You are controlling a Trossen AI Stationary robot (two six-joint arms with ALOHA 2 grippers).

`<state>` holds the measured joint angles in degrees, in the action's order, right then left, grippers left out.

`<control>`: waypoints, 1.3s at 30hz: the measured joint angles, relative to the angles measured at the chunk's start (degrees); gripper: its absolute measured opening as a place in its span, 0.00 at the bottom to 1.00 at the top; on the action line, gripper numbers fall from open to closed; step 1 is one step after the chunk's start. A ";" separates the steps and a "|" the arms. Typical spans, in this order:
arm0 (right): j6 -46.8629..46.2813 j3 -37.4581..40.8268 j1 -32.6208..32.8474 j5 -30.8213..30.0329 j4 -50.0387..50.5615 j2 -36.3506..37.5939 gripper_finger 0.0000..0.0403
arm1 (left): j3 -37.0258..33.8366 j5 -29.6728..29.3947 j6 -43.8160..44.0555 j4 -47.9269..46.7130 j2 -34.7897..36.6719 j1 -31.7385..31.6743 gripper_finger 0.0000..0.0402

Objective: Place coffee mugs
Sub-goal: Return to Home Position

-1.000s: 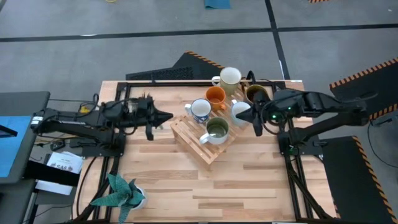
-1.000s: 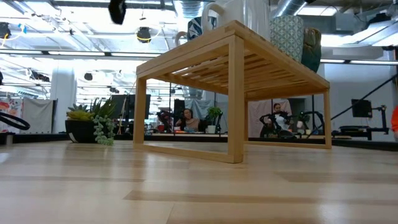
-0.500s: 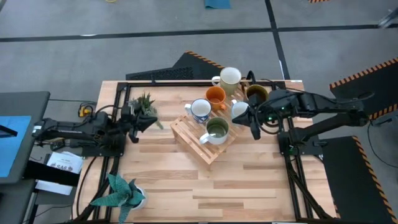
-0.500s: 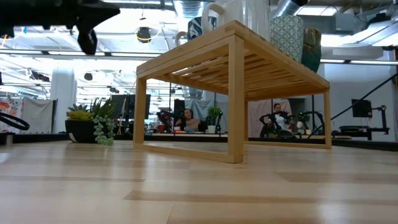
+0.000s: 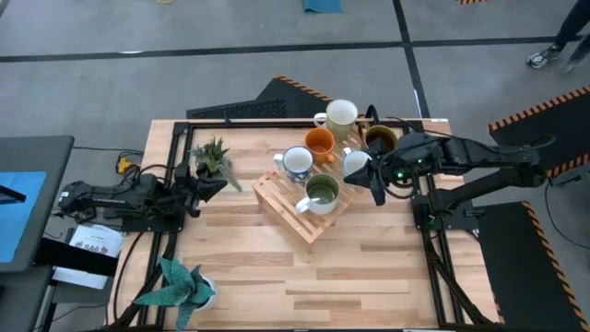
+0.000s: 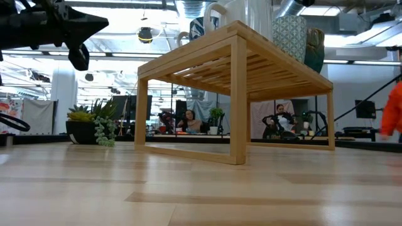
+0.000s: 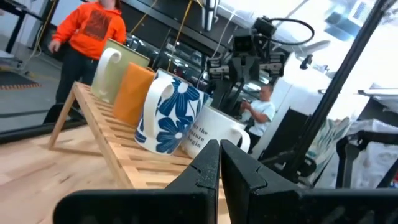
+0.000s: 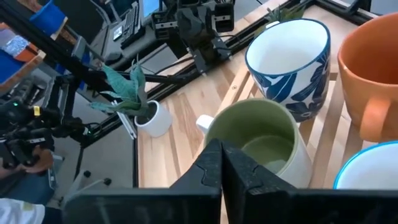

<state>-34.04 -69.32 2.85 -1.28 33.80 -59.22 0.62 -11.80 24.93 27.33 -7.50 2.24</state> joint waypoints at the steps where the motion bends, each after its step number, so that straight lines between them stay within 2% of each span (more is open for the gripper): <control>1: 0.04 0.00 0.00 0.00 0.06 0.00 0.05 | 0.00 0.36 -0.32 -0.89 0.65 0.00 0.00; 8: 4.84 0.00 0.00 0.32 0.54 0.00 0.05 | -0.04 0.62 -0.22 -3.69 2.23 0.00 0.00; 11: 8.15 0.00 0.02 3.48 0.59 0.14 0.05 | -0.07 0.61 -0.38 -5.32 2.23 0.00 0.00; 19: 15.33 1.37 3.10 6.93 2.20 4.66 0.05 | -0.15 0.63 -0.30 -16.16 2.20 0.00 0.00; 23: 13.67 9.89 6.05 7.08 -0.02 12.36 0.05 | -0.13 0.67 -0.31 -24.31 2.18 0.00 0.00; 26: 9.33 18.77 8.72 6.41 -3.35 19.97 0.05 | 0.27 1.48 -0.29 -25.11 1.07 -0.02 0.00; 29: 8.76 27.54 10.90 5.76 -10.76 28.03 0.05 | 0.35 1.42 -0.29 -25.44 0.84 0.00 0.00; 32: 10.11 35.23 10.56 4.37 -18.90 34.75 0.05 | 0.46 1.11 -0.29 -25.90 0.79 -0.02 0.00; 39: 11.69 50.26 7.35 3.98 -30.87 45.92 0.05 | 0.59 1.04 -0.27 -26.34 0.78 -0.02 0.00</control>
<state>-22.35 -19.06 10.20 2.70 2.94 -13.30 1.21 -10.76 24.66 0.99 -6.72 2.22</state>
